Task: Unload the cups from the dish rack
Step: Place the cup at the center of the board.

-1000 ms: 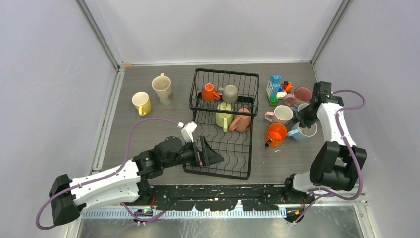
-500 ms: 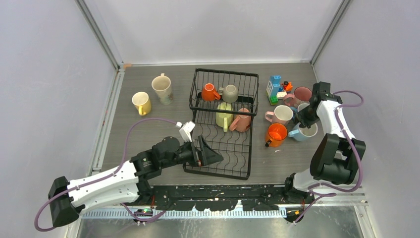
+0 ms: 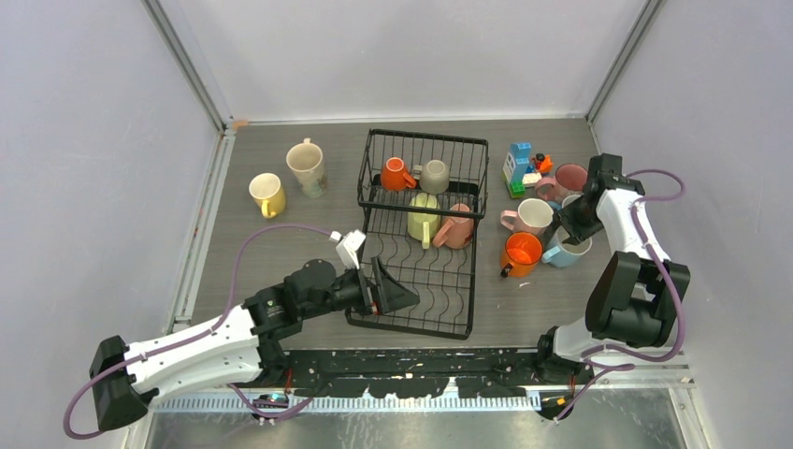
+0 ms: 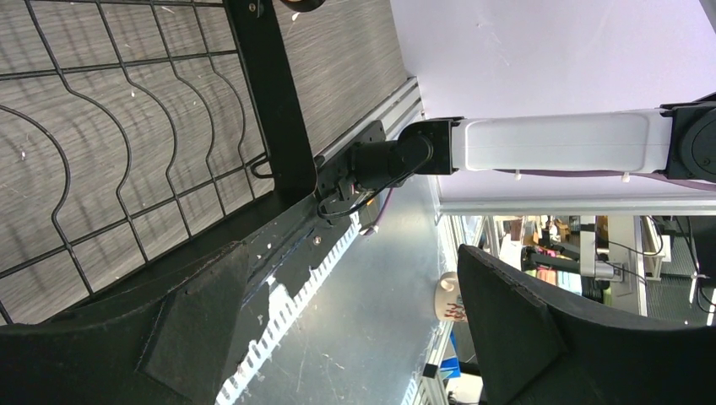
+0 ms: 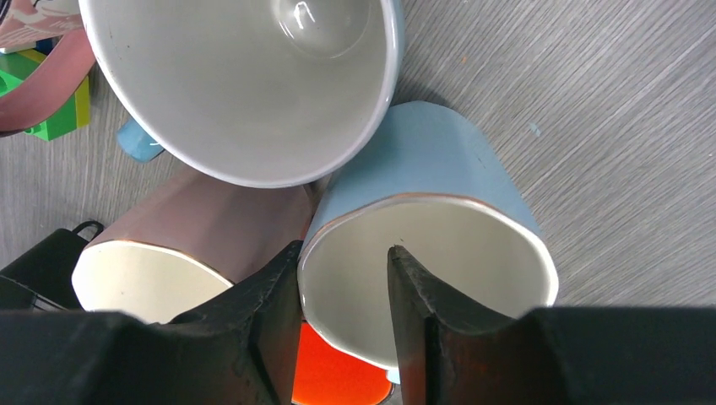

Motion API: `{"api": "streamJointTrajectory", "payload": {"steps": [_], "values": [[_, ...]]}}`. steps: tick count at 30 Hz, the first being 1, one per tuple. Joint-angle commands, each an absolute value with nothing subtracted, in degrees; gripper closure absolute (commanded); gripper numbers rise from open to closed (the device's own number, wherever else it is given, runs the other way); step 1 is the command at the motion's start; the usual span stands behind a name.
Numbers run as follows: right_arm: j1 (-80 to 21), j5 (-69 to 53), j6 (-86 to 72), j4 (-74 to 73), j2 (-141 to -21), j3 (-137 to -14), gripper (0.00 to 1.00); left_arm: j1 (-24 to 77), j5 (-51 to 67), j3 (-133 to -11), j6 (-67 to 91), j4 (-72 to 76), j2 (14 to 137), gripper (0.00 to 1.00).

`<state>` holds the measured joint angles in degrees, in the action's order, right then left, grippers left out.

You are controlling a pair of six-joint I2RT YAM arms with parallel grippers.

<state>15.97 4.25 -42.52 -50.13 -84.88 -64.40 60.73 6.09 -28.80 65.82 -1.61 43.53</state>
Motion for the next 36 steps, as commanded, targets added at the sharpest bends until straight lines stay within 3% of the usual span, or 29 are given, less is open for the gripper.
{"api": "streamJointTrajectory", "payload": {"steps": [1,9,21,36], "values": [[16.08,5.43,-42.03,-50.24,-82.52,-66.56,0.55,60.5,6.15,-28.73,66.14,-1.46,42.45,0.05],[16.08,5.83,-41.92,-53.3,-77.95,-68.63,0.48,60.56,5.88,-30.12,64.8,-3.84,41.98,0.05],[16.09,4.79,-40.32,-58.63,-68.15,-71.25,0.01,60.56,-1.97,-33.28,58.14,-7.68,44.52,0.04],[15.67,-1.16,-39.52,-61.81,-53.57,-69.98,0.0,63.04,-24.7,-31.94,43.56,8.79,57.38,0.07]]}}
